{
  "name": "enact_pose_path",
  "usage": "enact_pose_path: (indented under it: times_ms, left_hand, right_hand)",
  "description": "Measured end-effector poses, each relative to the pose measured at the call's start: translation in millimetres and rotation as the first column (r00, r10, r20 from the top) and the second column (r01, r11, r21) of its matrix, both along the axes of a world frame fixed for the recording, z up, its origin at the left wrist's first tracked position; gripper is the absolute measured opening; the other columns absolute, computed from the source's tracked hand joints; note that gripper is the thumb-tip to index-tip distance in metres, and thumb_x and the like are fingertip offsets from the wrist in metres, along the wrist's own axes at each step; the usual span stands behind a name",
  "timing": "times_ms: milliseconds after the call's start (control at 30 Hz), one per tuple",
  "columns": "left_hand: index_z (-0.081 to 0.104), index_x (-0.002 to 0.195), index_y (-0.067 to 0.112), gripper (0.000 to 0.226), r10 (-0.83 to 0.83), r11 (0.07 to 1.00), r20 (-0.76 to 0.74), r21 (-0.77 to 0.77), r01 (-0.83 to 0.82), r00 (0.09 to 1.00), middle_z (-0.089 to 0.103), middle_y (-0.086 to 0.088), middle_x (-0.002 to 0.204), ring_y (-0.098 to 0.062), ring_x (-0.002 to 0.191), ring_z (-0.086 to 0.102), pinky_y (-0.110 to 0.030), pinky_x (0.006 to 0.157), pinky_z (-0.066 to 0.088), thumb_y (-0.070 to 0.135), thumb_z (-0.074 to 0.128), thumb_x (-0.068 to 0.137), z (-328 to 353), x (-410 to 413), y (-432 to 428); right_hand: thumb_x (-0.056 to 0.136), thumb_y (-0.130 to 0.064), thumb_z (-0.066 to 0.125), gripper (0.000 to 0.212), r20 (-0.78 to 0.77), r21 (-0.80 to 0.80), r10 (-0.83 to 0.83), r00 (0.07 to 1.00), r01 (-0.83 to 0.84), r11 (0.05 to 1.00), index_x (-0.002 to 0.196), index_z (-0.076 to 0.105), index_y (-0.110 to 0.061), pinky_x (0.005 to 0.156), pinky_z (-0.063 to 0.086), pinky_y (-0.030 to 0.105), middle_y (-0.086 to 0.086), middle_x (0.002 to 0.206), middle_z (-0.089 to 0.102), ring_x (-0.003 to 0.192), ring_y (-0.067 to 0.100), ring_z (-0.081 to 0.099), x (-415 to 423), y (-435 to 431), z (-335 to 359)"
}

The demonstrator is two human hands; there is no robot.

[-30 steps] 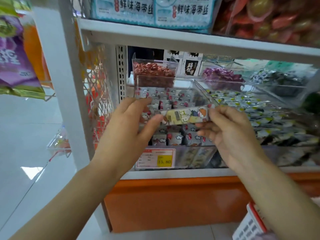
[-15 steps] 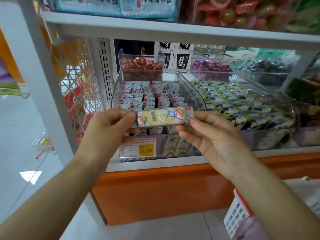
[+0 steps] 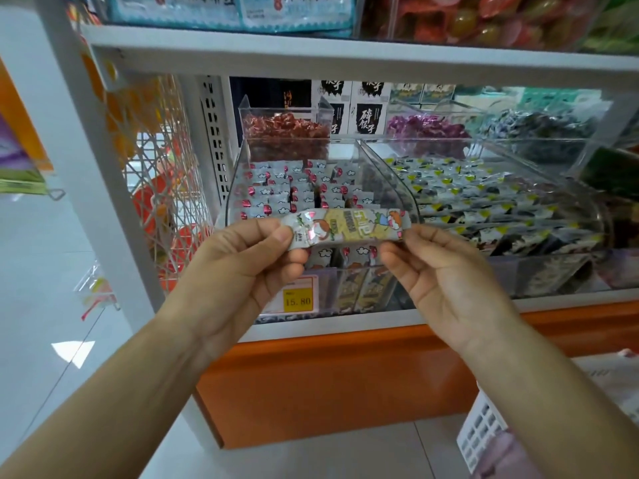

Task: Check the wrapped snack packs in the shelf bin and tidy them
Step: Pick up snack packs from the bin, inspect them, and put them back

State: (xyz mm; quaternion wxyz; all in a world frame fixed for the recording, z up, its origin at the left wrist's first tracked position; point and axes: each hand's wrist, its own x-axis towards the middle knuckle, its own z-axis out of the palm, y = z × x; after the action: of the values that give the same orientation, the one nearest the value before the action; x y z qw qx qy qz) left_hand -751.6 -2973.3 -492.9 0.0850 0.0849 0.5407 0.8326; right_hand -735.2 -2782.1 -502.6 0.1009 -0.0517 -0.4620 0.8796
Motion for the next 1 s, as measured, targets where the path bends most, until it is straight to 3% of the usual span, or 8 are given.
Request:
enact_pose_path:
  times_ms: [67,233,333,467,600,767,867,1000]
  left_hand:
    - [0.066,0.059,0.014,0.014,-0.013,1.000,-0.029,-0.018,0.013,0.999,0.060,-0.003,0.055,-0.008,0.051,0.060,-0.014,0.050,0.051,0.013,0.058,0.070,0,0,-1]
    - [0.066,0.081,0.010,0.010,0.059,0.928,-0.244,-0.345,-0.144,0.968,0.070,-0.008,0.073,-0.016,0.069,0.069,-0.017,0.062,0.054,0.007,0.056,0.084,-4,0,-5]
    - [0.070,0.069,0.015,0.012,0.051,0.960,-0.176,-0.264,-0.096,0.983,0.070,-0.008,0.073,-0.016,0.070,0.068,-0.018,0.064,0.054,0.012,0.059,0.076,-3,1,-6]
    - [0.071,0.060,0.012,0.015,-0.007,0.999,-0.022,-0.033,0.006,1.000,0.068,-0.006,0.068,-0.012,0.067,0.068,-0.018,0.061,0.054,0.011,0.059,0.069,-2,-1,-8]
    - [0.072,0.062,0.011,0.011,-0.007,1.000,0.005,0.009,0.006,1.000,0.071,-0.007,0.073,-0.016,0.072,0.070,-0.021,0.062,0.056,0.010,0.061,0.065,-1,-5,-10]
    - [0.065,0.094,0.011,0.033,0.054,0.968,-0.100,-0.238,-0.077,0.994,0.072,-0.009,0.096,-0.020,0.087,0.070,-0.022,0.070,0.056,0.024,0.066,0.063,-5,-6,-13]
    - [0.065,0.109,0.023,0.038,0.058,0.900,-0.175,-0.416,-0.127,0.983,0.071,-0.002,0.099,-0.015,0.086,0.070,-0.022,0.072,0.057,0.024,0.066,0.071,-4,-4,-12]
    - [0.065,0.108,0.034,0.030,0.019,0.824,-0.311,-0.534,-0.191,0.950,0.071,0.007,0.096,-0.006,0.083,0.069,-0.012,0.067,0.053,0.018,0.063,0.082,-3,0,-11]
  right_hand:
    - [0.093,0.002,0.046,0.012,-0.019,0.065,-0.012,1.000,0.013,0.998,0.088,0.056,-0.002,0.052,0.054,0.021,0.008,0.064,0.069,0.058,0.017,0.069,0,0,0]
    - [0.089,-0.018,0.054,0.016,-0.076,0.258,0.024,0.997,-0.003,0.966,0.100,0.059,-0.007,0.054,0.055,0.027,0.009,0.081,0.063,0.067,0.022,0.069,3,2,-2]
    - [0.090,-0.006,0.054,0.003,-0.088,0.368,0.004,0.996,0.029,0.929,0.092,0.057,-0.005,0.055,0.055,0.026,0.005,0.078,0.058,0.066,0.023,0.069,4,2,-2]
    - [0.090,0.003,0.052,0.008,-0.076,0.278,0.013,0.997,0.009,0.960,0.089,0.057,-0.004,0.056,0.056,0.029,0.003,0.071,0.054,0.059,0.020,0.065,2,1,-1]
    - [0.089,0.004,0.053,0.013,-0.117,0.328,0.055,0.992,-0.014,0.945,0.095,0.058,-0.006,0.062,0.057,0.028,0.005,0.079,0.060,0.065,0.018,0.067,2,1,-3]
    - [0.087,0.007,0.055,0.027,-0.160,0.482,0.103,0.982,-0.014,0.876,0.106,0.059,-0.012,0.075,0.057,0.029,0.011,0.117,0.059,0.090,0.022,0.069,4,0,-6]
    - [0.087,0.004,0.055,0.030,-0.143,0.477,0.123,0.982,-0.041,0.878,0.111,0.062,-0.011,0.079,0.057,0.030,0.011,0.116,0.061,0.095,0.021,0.069,3,0,-8]
    - [0.086,-0.005,0.058,0.018,-0.144,0.489,0.101,0.984,-0.018,0.872,0.102,0.067,-0.008,0.072,0.056,0.026,0.017,0.104,0.066,0.095,0.021,0.068,3,0,-6]
